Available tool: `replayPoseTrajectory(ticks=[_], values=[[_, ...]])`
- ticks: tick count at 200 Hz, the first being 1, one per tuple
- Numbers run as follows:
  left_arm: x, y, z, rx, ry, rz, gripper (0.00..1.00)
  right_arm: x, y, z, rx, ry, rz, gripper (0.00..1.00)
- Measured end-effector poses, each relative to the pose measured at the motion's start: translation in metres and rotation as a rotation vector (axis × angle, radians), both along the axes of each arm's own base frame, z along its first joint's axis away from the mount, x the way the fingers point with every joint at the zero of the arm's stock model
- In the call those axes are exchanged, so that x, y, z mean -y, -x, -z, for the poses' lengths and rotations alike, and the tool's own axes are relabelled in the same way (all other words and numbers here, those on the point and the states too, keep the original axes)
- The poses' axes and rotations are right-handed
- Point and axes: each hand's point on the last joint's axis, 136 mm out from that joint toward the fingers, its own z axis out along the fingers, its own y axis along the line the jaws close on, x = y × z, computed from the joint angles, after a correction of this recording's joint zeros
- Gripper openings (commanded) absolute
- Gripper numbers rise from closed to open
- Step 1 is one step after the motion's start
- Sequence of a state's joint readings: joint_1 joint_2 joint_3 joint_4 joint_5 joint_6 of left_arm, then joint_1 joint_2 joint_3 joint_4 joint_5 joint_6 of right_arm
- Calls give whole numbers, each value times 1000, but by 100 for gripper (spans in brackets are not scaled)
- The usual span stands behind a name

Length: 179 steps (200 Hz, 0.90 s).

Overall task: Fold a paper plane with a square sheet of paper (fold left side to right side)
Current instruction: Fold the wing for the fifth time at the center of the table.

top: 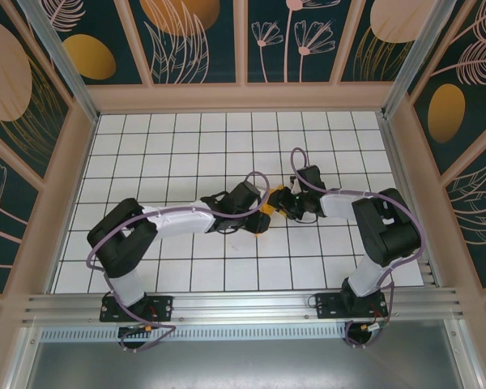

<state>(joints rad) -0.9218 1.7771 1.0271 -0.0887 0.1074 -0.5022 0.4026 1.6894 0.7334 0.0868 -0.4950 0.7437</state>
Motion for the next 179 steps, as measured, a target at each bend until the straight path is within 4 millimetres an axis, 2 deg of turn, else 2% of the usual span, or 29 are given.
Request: replayPoseTrajectory(ticks=[80,166,179], values=[[8,4,14,6,-54,39,47,0,0,0,-1,-2,-1,46],[5,2,29,6,-102,44,34,0,0,0,-1,-2,-1,46],[5,2,32,7,-110,45,29,0,0,0,-1,-2,-1,46]])
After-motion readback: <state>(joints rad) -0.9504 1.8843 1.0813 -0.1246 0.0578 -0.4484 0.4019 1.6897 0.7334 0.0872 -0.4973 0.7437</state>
